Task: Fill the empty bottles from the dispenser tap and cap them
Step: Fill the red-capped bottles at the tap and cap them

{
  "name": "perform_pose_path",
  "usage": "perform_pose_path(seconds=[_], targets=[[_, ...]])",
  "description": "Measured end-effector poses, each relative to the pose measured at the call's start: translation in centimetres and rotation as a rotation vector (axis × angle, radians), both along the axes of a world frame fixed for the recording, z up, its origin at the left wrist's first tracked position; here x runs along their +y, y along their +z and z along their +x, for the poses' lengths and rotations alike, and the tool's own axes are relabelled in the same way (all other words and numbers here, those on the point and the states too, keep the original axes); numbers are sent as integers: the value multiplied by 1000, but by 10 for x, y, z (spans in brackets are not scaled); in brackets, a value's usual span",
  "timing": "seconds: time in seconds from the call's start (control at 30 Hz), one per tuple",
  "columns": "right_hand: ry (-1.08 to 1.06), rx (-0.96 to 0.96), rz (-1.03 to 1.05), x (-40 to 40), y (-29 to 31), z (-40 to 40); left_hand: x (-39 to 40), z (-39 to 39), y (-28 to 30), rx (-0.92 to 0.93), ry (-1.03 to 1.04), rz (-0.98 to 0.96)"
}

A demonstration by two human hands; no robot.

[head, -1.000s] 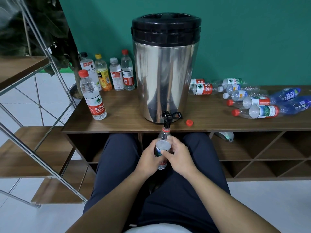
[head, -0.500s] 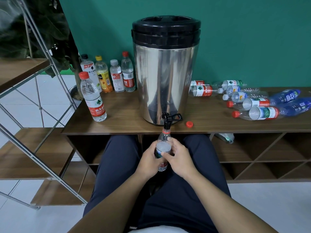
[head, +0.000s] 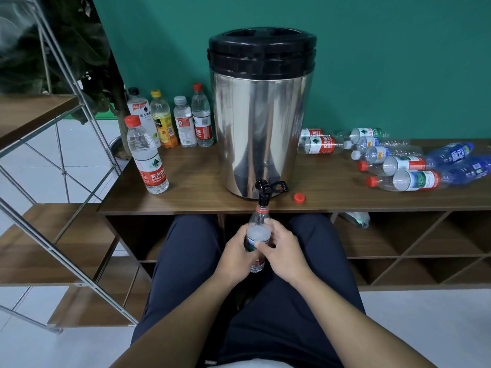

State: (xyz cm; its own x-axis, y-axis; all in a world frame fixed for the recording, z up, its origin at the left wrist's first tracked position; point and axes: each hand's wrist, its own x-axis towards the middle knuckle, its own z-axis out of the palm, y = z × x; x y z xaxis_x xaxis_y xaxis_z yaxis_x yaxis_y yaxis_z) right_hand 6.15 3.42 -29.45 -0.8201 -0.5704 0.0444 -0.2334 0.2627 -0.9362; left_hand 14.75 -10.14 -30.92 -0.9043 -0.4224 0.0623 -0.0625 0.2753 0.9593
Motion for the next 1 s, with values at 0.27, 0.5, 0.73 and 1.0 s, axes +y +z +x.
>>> perform_pose_path(seconds=[0.27, 0.5, 0.73, 1.0], targets=[[-3, 3, -1, 1, 1, 0, 1, 1, 1, -2, 9, 9], [11, -8, 0, 0, 1, 0, 1, 1, 1, -1, 13, -14], [1, -6, 7, 0, -1, -1, 1, 0, -1, -9, 14, -21], [-2, -3, -1, -1, -2, -2, 1, -2, -2, -21, 22, -45]])
